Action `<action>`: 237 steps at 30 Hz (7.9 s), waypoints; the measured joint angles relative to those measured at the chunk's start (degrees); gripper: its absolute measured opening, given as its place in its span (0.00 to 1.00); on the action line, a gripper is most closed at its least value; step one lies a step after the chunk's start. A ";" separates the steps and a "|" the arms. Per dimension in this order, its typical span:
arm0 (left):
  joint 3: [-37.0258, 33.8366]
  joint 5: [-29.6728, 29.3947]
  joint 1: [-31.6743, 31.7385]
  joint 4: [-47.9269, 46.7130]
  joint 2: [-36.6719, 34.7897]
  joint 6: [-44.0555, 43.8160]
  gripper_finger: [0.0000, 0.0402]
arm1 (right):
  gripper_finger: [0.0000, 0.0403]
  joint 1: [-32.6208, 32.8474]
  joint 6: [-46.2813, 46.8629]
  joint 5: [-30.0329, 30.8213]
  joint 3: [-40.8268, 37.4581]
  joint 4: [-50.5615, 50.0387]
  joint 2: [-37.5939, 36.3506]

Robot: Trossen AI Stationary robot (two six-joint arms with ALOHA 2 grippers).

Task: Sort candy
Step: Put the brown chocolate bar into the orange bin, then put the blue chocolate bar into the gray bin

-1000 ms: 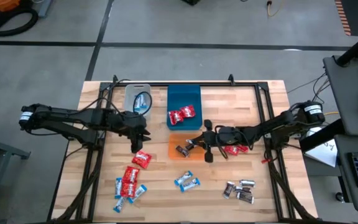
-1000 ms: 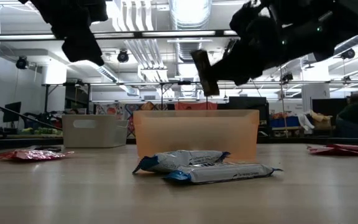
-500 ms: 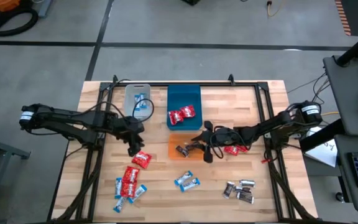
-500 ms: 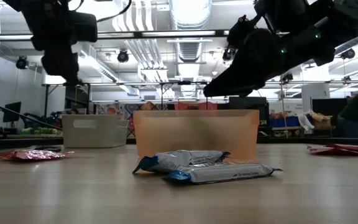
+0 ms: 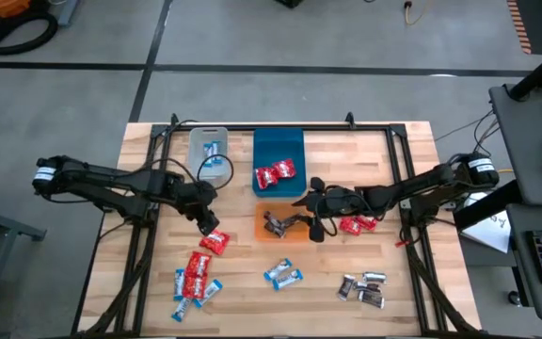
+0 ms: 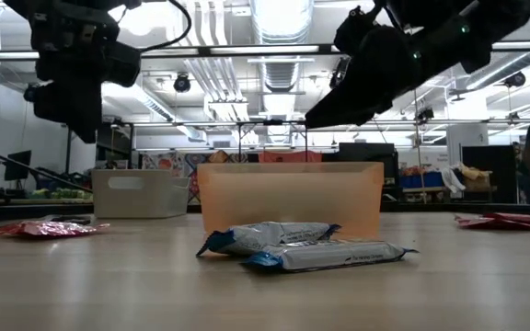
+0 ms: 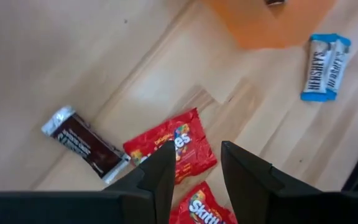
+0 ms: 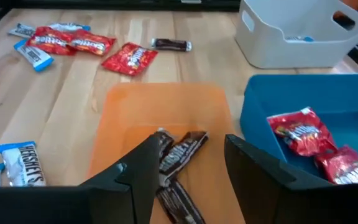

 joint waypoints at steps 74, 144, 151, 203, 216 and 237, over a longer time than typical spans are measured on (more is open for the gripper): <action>0.19 -6.92 -3.50 12.69 6.27 11.98 0.02 | 0.44 0.42 -5.13 0.00 4.96 -16.32 -6.10; 8.66 -14.41 -16.00 47.81 19.57 41.37 0.39 | 0.36 31.18 33.14 12.66 19.11 -34.83 11.56; 8.63 -17.10 -19.87 47.11 17.87 41.14 0.39 | 0.43 31.93 34.49 13.40 23.29 -32.38 20.51; 8.52 -19.76 -20.71 45.78 17.72 37.40 0.39 | 0.02 27.95 23.83 13.04 32.59 -32.23 33.59; 8.49 -19.69 -21.48 43.95 17.76 35.73 0.39 | 0.02 28.68 22.32 17.70 32.29 -32.77 31.42; 7.85 -25.42 -30.21 48.98 24.76 36.18 0.38 | 0.02 31.79 22.90 21.33 19.08 -18.28 24.34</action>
